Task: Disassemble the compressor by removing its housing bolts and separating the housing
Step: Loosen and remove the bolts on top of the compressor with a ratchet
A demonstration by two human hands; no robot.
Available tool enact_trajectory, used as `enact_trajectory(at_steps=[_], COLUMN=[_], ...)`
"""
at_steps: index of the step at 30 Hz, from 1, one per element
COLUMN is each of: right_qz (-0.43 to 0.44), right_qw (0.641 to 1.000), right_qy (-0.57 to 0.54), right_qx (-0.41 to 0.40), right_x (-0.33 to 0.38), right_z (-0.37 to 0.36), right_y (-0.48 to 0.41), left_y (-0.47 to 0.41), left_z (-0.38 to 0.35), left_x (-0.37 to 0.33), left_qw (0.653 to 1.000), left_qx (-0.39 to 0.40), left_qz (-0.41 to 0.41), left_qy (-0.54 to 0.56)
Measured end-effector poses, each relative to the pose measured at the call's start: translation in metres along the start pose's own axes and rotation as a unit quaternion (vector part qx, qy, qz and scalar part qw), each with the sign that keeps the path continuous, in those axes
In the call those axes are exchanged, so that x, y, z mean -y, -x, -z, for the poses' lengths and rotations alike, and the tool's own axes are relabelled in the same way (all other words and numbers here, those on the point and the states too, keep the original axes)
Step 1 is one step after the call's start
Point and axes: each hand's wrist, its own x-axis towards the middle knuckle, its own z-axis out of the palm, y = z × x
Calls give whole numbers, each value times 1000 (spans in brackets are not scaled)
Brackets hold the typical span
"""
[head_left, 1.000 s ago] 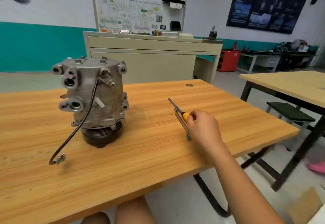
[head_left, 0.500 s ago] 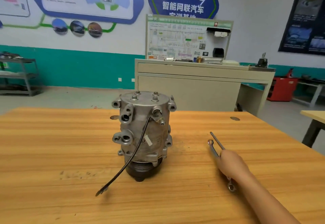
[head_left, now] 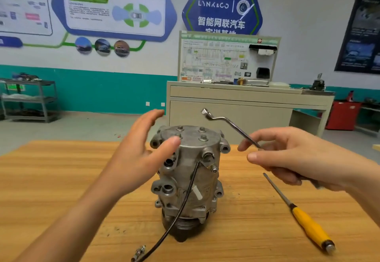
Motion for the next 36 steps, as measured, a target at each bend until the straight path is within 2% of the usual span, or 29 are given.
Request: enact_trajectory(at_steps=[2, 4, 7, 11, 15, 20, 23, 27, 30, 32, 35, 36], right_qz=[4, 11, -8, -5, 10, 15, 2, -2, -2, -1, 52, 81], right_qw=[993, 968, 935, 871, 808, 750, 699, 639, 628, 633, 678, 680], right_qy=[98, 217, 333, 475, 568, 644, 700, 765, 776, 771, 723, 719], right_qx=[-67, -122, -126, -126, -156, -150, -145, -84, -53, -72, -123, -120], right_x=[6, 7, 7, 5, 11, 13, 18, 34, 38, 27, 1, -7], right_z=[-2, -4, -10, -12, -10, -15, -21, -44, -58, -52, -20, -8], right_y=[-1, -2, 0, -2, -8, -18, -18, -16, -18, -19, -18, -21], left_y=[-17, -30, -38, -38, -39, -36, -32, -29, -29, -29, -35, -38], left_z=[-16, -28, -37, -35, -30, -36, -41, -51, -53, -52, -49, -48], left_x=[12, 23, 35, 38, 45, 51, 55, 54, 53, 55, 57, 58], left_qw=[997, 989, 973, 961, 953, 919, 912, 922, 932, 938, 944, 944], left_qx=[-2, -18, -47, -37, -14, 13, -2, -71, -95, -89, -58, -47], left_qz=[68, 118, 160, 179, 188, 228, 224, 215, 195, 187, 182, 181], left_qy=[31, 90, 157, 209, 239, 322, 344, 315, 289, 278, 269, 271])
